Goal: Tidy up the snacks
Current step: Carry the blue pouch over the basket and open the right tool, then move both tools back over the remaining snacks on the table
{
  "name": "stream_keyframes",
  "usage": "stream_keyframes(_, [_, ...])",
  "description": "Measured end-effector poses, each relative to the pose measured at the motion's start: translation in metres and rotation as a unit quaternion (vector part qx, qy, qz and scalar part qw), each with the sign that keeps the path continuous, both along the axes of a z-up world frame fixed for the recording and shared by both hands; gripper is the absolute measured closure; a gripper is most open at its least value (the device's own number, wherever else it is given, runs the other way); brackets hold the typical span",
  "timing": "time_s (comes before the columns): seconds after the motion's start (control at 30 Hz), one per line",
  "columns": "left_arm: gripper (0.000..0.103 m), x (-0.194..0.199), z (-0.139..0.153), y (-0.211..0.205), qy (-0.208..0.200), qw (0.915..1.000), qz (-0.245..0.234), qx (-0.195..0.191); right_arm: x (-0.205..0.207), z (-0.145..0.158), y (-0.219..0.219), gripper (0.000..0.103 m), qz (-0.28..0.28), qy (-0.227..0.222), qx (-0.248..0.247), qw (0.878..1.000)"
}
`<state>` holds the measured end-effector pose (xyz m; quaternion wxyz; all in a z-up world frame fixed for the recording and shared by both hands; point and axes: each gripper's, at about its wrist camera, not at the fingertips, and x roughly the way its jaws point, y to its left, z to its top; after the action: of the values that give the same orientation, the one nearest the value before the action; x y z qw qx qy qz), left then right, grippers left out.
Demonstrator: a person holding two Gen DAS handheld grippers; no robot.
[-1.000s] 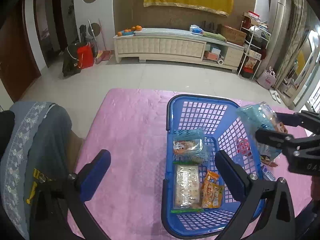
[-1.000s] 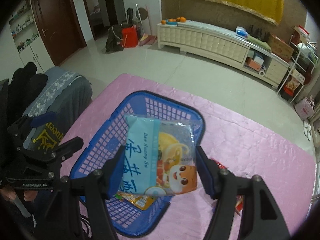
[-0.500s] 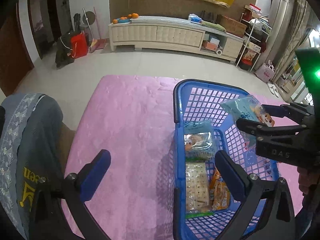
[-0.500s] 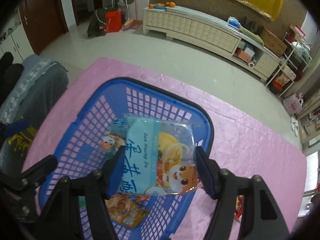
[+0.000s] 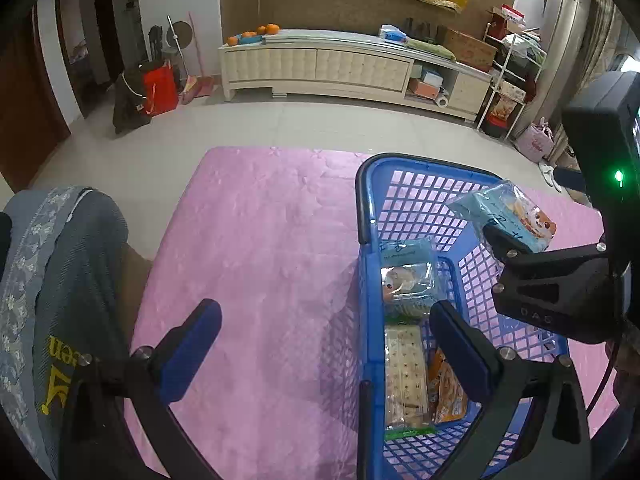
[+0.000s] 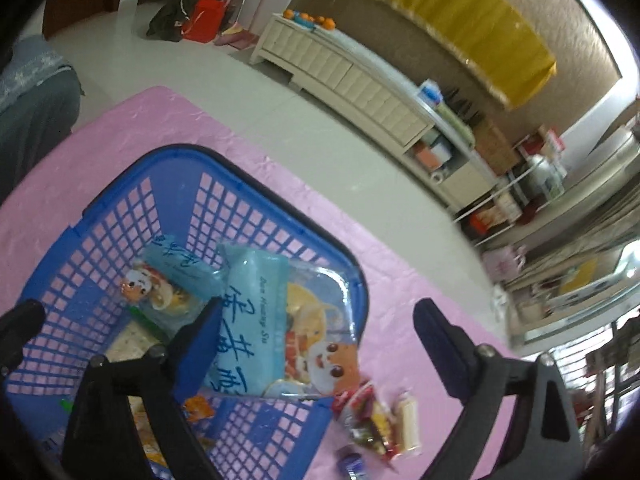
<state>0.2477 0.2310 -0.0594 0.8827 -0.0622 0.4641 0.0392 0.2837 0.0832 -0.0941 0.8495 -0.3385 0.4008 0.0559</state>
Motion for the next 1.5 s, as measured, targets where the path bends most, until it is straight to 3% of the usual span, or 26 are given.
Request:
stream_keyframes(0.13, [0.0, -0.004, 0.004, 0.003, -0.003, 1.0, 0.003, -0.005, -0.009, 0.007, 0.004, 0.008, 0.007, -0.009, -0.009, 1.0])
stream_keyframes(0.23, [0.0, -0.008, 0.007, 0.005, -0.005, 0.9999, 0.006, -0.009, -0.004, 0.013, -0.001, 0.008, 0.001, 0.014, 0.015, 1.0])
stream_keyframes(0.67, [0.0, -0.027, 0.033, -0.014, -0.018, 0.9998, 0.004, -0.001, -0.035, 0.05, -0.014, 0.008, 0.015, -0.001, 0.045, 0.999])
stream_keyframes(1.2, [0.0, -0.046, 0.064, -0.083, -0.025, 0.9986, -0.034, 0.032, -0.08, 0.092, -0.088, 0.008, -0.014, -0.008, 0.109, 0.994])
stream_keyframes(1.5, [0.0, -0.043, 0.073, -0.14, -0.027, 0.9951, -0.073, 0.061, -0.093, 0.097, -0.145, 0.008, -0.038, -0.003, 0.147, 0.988])
